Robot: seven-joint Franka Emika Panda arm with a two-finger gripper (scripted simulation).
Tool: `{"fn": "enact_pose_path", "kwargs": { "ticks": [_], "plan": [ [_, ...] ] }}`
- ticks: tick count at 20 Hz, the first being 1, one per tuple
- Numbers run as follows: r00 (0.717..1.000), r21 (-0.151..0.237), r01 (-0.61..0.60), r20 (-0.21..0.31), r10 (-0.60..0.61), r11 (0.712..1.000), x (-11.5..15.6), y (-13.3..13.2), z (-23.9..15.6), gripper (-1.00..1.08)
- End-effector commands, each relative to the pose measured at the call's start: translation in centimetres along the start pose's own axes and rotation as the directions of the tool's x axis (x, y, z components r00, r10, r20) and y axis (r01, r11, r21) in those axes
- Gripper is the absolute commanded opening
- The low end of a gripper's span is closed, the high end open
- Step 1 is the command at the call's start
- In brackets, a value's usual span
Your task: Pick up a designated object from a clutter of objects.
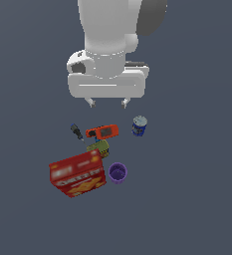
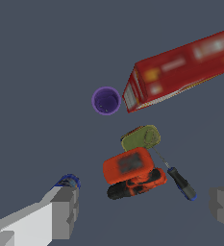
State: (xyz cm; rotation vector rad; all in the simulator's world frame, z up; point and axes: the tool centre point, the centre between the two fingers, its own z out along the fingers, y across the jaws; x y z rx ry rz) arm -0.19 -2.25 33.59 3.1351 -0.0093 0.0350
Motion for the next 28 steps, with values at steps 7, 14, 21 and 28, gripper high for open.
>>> {"fn": "enact_pose_path", "kwargs": {
  "ticks": [7,14,21,28],
  "plan": [
    [1.000,-0.001,-0.005,0.001,0.005,1.000,-0.3,-1.0,1.3,1.00],
    [1.000,-0.001,-0.026,0.004,0.026,1.000,-1.5,-3.9,4.9,1.00],
    [0.998,0.000,-0.059,0.009,0.059,0.998,-4.6,-8.3,10.5,1.00],
    [0.995,0.001,-0.096,0.016,0.096,0.995,-9.3,-12.4,16.1,1.00]
  ]
}}
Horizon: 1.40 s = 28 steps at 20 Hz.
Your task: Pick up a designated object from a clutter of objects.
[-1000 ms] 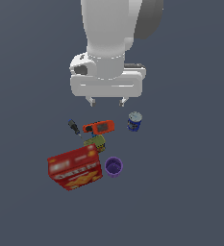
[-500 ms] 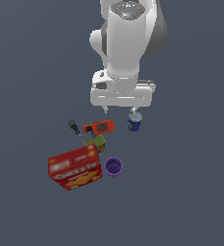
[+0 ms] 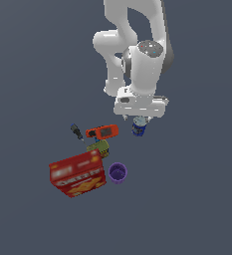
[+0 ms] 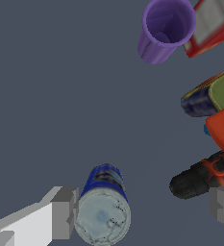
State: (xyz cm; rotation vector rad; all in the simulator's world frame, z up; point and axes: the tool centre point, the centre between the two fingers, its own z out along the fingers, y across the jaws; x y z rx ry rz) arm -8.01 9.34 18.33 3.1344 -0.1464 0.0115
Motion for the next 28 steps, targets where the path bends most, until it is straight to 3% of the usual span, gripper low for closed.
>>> {"fn": "enact_pose_path", "kwargs": {
  "ticks": [1,12,28],
  "plan": [
    [1.000,0.001,-0.013,0.001,0.013,1.000,-1.8,-1.0,1.7,1.00],
    [0.999,0.003,-0.042,0.007,0.042,0.999,-6.6,-3.0,5.6,1.00],
    [0.999,0.004,-0.043,0.009,0.043,0.999,-7.1,-3.2,8.4,1.00]
  ]
}}
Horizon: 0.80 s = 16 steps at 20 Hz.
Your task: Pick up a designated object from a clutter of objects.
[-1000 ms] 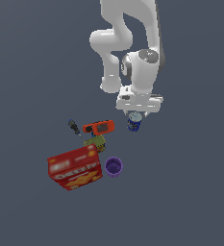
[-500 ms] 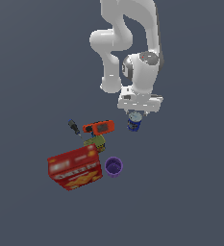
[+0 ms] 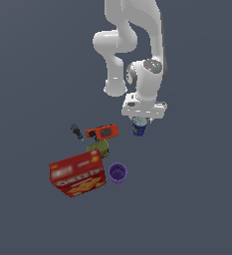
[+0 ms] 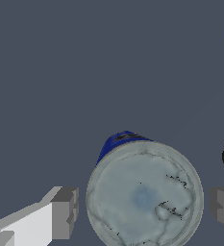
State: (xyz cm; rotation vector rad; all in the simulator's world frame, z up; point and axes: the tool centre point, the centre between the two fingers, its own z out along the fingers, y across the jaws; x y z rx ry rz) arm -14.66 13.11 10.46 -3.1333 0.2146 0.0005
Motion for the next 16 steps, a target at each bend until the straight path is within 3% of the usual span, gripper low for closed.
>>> {"fn": "enact_pose_path", "kwargs": {
  "ticks": [1,11,12,16],
  "plan": [
    [1.000,0.000,0.000,0.000,0.000,1.000,-0.1,0.0,1.1,1.00],
    [1.000,-0.001,-0.001,0.000,0.001,1.000,0.0,0.0,3.0,1.00],
    [1.000,-0.001,-0.001,0.000,0.001,1.000,0.0,0.0,3.0,-1.00],
    [1.000,-0.001,-0.001,0.000,0.001,1.000,0.0,0.0,3.0,-1.00]
  ]
}}
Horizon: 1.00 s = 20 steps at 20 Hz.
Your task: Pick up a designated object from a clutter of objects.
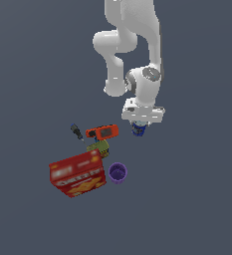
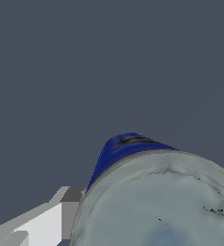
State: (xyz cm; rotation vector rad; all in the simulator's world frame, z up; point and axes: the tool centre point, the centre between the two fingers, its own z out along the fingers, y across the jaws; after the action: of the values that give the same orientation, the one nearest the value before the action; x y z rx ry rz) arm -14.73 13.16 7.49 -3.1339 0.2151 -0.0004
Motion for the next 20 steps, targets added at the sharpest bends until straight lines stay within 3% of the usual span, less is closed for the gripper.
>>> {"fn": "enact_pose_path", "kwargs": {
  "ticks": [1,11,20],
  "plan": [
    [1.000,0.000,-0.001,0.000,0.001,1.000,0.0,0.0,0.1,-1.00],
    [1.000,0.000,0.000,0.000,0.000,1.000,0.2,0.3,-0.5,-1.00],
    [1.000,0.002,0.001,0.001,-0.001,1.000,1.9,2.2,-3.8,-1.00]
  ]
}}
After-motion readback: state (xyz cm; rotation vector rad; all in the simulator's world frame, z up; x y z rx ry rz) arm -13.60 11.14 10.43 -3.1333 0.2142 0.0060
